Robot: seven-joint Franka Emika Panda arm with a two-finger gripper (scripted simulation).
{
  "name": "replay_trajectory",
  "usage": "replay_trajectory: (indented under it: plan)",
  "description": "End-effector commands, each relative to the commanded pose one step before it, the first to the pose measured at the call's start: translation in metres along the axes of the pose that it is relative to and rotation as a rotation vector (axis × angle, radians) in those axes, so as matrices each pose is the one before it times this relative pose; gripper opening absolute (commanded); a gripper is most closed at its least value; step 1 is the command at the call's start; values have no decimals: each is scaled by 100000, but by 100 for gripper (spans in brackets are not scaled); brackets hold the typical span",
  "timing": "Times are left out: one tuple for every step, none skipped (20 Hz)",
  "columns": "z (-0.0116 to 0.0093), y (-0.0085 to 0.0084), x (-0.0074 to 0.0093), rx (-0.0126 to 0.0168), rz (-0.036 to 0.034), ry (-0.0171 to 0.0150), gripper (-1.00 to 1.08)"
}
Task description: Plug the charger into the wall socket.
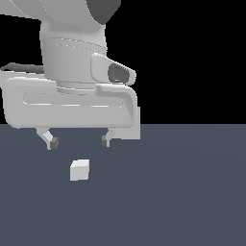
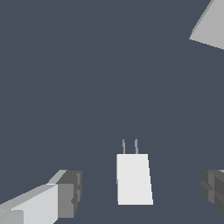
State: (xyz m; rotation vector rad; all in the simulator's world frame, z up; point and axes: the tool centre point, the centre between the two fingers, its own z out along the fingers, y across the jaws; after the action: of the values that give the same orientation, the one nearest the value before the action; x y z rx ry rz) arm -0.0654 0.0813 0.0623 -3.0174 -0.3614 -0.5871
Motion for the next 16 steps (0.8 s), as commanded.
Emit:
replay_trajectory:
  plan:
    - [42, 5, 24, -67, -90, 177, 100]
    - [-13, -2, 12, 0, 0, 0, 100]
    - [2, -7, -28, 28, 24, -91, 100]
    - [24, 0, -11, 0, 0, 0, 100]
    - [72, 1, -32, 0, 0, 0, 100]
    - [119, 2, -54, 0, 0, 0, 100]
    - [166, 2, -75, 0, 0, 0, 100]
    - [214, 3, -96, 0, 0, 0, 100]
    - [257, -3, -115, -42, -25, 2, 100]
    - [307, 4, -136, 0, 0, 0, 100]
    - [353, 4, -156, 0, 0, 0, 100]
    - [393, -2, -171, -41, -25, 7, 100]
    - [445, 4, -190, 0, 0, 0, 100]
    - [443, 3, -185, 0, 0, 0, 100]
    - [384, -3, -157, -40, -22, 18, 100]
    - [349, 0, -138, 0, 0, 0, 100]
